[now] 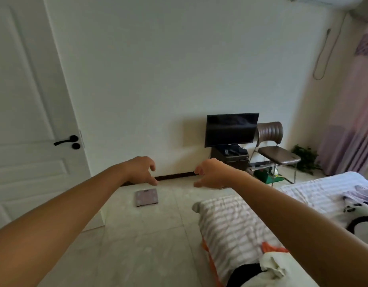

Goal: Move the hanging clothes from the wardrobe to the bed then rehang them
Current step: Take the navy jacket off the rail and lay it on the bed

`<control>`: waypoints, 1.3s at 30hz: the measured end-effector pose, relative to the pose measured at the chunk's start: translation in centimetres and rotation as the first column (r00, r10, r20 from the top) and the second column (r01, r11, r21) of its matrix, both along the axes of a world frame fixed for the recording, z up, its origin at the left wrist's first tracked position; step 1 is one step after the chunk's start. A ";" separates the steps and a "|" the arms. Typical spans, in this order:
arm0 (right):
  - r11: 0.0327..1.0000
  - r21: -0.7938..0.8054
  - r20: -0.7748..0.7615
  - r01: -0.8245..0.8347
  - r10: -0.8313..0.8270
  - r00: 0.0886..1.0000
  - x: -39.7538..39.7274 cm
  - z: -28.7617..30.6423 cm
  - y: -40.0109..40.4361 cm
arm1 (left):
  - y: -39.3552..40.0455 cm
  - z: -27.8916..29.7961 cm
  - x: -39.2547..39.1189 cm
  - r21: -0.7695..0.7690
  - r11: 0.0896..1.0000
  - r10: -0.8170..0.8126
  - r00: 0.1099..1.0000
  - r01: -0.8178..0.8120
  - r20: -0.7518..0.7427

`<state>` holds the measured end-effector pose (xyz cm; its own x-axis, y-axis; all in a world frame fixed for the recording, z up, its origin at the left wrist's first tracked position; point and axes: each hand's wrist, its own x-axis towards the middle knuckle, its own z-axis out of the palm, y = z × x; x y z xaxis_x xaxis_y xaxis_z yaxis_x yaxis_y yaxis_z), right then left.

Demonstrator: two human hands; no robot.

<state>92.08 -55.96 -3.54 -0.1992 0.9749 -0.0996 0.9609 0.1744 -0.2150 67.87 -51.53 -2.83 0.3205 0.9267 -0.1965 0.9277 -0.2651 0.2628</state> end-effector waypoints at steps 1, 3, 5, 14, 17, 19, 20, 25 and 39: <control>0.999 -0.002 0.004 -0.034 0.034 0.999 -2.7 0.0 0.2 | -0.4 -0.1 -2.8 0.002 1.000 0.030 1.000 -0.030 -0.003; 0.996 -0.005 0.016 -0.089 0.089 0.996 -7.9 0.1 0.8 | -1.2 -0.2 -8.1 0.002 0.996 0.095 0.995 -0.095 -0.006; 0.990 0.001 0.032 -0.139 0.139 0.990 -12.9 0.0 1.5 | -2.4 -0.2 -13.2 -0.001 0.987 0.161 0.987 -0.161 -0.011; 0.890 -0.003 -0.013 -0.457 0.457 0.889 -34.7 0.9 2.9 | -9.6 0.3 -33.8 -0.003 0.857 0.516 0.856 -0.516 0.022; 0.814 0.001 -0.010 -0.581 0.581 0.814 -41.7 1.0 2.9 | -12.6 0.3 -39.4 -0.001 0.787 0.617 0.786 -0.617 0.037; 0.756 0.013 -0.006 -0.655 0.655 0.756 -46.2 1.2 2.8 | -14.8 0.4 -42.6 0.007 0.736 0.676 0.736 -0.677 0.041; 0.725 0.021 -0.004 -0.688 0.688 0.725 -48.4 1.2 2.7 | -15.9 0.4 -44.0 0.016 0.709 0.704 0.709 -0.705 0.041; 0.558 0.012 0.028 -0.830 0.829 0.558 -58.2 1.4 1.1 | -21.3 0.8 -50.2 0.032 0.558 0.827 0.559 -0.829 0.056; 0.128 0.016 0.031 -0.992 0.991 0.129 -80.2 2.4 -11.7 | -39.0 0.4 -65.3 0.026 0.185 0.981 0.186 -0.982 0.047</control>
